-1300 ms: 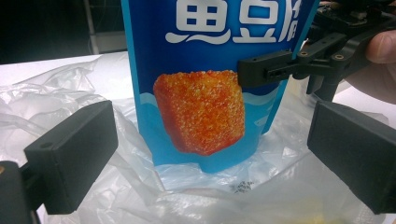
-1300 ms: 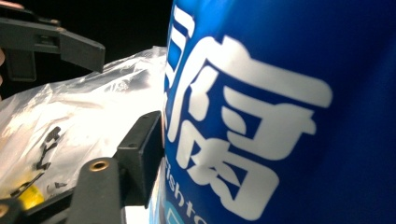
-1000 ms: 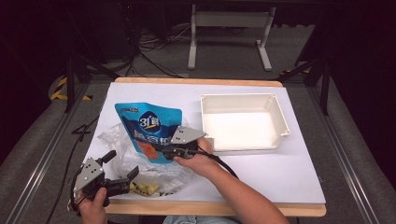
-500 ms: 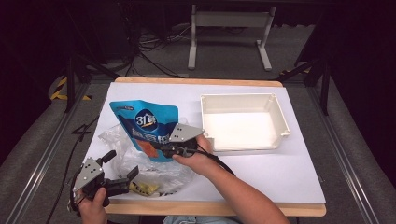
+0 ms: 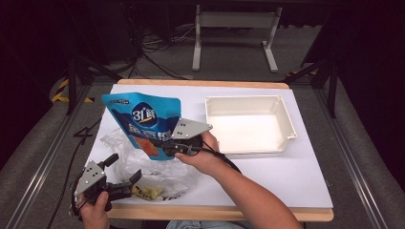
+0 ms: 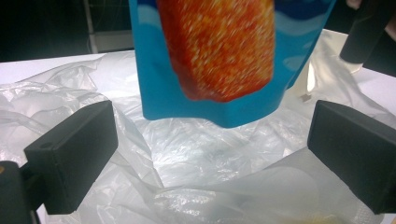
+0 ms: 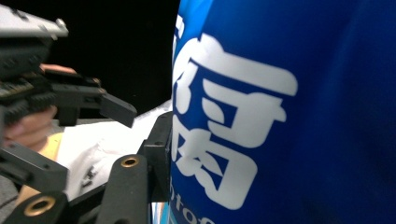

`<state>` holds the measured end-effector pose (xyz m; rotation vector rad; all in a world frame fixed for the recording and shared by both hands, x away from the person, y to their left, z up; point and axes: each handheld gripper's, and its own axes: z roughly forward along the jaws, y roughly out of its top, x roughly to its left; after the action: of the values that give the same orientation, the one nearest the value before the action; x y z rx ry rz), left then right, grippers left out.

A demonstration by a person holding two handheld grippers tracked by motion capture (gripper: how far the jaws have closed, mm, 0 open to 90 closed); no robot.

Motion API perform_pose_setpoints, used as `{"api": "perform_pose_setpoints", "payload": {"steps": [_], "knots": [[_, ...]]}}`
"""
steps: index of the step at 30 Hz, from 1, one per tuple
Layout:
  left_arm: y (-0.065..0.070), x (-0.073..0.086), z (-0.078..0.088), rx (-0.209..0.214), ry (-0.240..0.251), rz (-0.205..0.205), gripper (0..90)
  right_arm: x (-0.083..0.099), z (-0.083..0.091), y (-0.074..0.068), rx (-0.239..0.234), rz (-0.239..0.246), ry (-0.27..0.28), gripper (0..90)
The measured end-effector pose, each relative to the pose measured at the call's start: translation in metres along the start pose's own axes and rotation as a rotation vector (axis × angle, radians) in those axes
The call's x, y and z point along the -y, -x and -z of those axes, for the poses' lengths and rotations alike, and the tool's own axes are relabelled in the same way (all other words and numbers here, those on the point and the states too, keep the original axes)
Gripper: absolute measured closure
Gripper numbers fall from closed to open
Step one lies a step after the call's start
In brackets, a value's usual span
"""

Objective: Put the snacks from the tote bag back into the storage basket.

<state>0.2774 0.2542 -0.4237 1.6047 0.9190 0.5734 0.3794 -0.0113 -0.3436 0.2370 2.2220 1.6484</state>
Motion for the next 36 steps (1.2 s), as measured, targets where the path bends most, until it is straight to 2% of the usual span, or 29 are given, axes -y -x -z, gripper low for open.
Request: {"api": "perform_pose_setpoints", "payload": {"steps": [8, 21, 26, 36], "knots": [[-0.001, 0.0, 0.001, 0.002, 0.002, 0.002, 2.5, -0.016, 0.007, -0.001, -0.017, 0.005, -0.001, 54.7], [-0.001, 0.0, 0.0, 0.001, 0.005, 0.001, 2.5, -0.037, 0.02, 0.0, -0.041, -0.026, 0.026, 56.3], [-0.001, 0.0, 0.001, -0.001, -0.002, 0.001, 2.5, -0.038, 0.024, 0.003, -0.032, -0.026, 0.032, 56.4], [-0.001, 0.0, 0.0, 0.003, -0.006, 0.009, 2.5, -0.039, 0.043, 0.017, 0.014, -0.024, 0.034, 56.4]]}}
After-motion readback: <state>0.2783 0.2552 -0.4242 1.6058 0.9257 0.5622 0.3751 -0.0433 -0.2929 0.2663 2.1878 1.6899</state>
